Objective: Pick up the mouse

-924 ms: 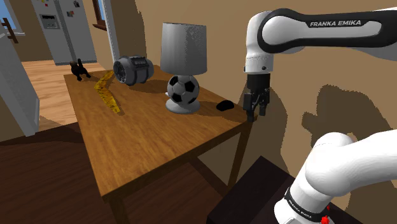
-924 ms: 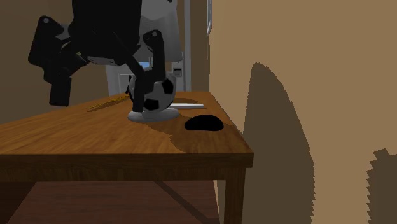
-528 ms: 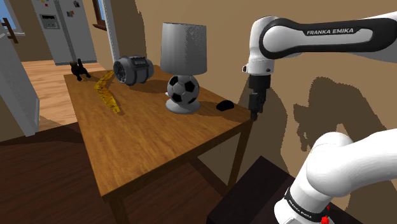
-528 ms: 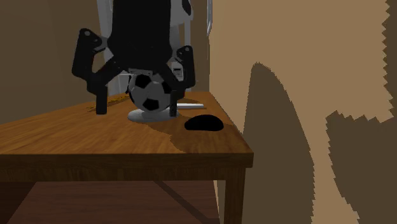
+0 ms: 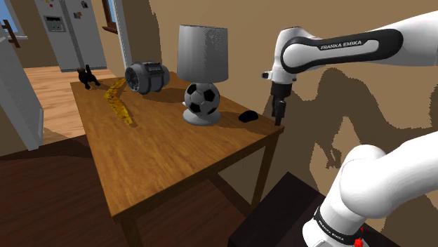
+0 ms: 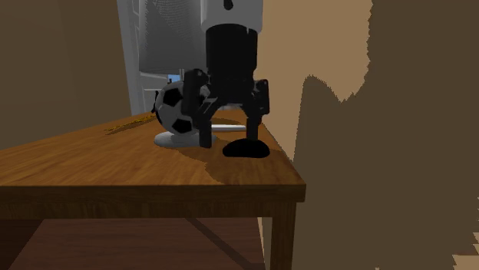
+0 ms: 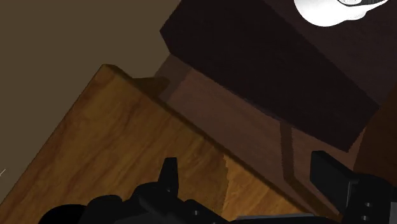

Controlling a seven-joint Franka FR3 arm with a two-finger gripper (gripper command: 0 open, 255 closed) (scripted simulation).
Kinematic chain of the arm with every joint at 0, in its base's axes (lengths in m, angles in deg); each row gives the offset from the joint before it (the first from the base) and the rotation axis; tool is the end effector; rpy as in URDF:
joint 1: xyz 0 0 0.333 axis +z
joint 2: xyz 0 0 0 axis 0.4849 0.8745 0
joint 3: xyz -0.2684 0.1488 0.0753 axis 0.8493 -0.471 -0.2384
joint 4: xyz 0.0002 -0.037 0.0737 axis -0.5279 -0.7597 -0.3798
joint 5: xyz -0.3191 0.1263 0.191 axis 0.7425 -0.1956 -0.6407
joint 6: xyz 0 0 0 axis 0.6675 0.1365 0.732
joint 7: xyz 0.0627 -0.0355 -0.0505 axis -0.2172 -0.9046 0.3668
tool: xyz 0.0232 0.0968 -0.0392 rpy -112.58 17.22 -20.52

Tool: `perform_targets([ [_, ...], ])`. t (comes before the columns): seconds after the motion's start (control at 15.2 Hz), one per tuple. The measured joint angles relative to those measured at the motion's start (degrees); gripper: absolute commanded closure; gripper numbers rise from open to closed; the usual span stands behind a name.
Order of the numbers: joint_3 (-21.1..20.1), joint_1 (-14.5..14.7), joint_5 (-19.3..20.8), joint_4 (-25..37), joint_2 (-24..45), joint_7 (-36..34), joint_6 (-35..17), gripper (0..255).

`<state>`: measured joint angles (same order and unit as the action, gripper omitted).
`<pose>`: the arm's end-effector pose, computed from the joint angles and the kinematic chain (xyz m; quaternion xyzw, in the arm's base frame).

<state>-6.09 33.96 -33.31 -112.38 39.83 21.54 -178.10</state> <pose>0.3443 -0.0968 0.4929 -0.9530 -0.2997 0.0377 0.0246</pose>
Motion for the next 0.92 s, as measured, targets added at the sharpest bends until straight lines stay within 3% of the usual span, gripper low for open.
perform_targets([
  [0.4, 8.6, 5.3, 0.9, 5.4, 9.3, 21.3, -10.6, 0],
  [0.79, 16.0, 12.2, -4.9, 13.2, 19.6, 43.4, -18.3, 0],
  [0.92, 17.0, 13.0, -6.0, 13.4, 21.1, 46.5, -20.1, 0],
])
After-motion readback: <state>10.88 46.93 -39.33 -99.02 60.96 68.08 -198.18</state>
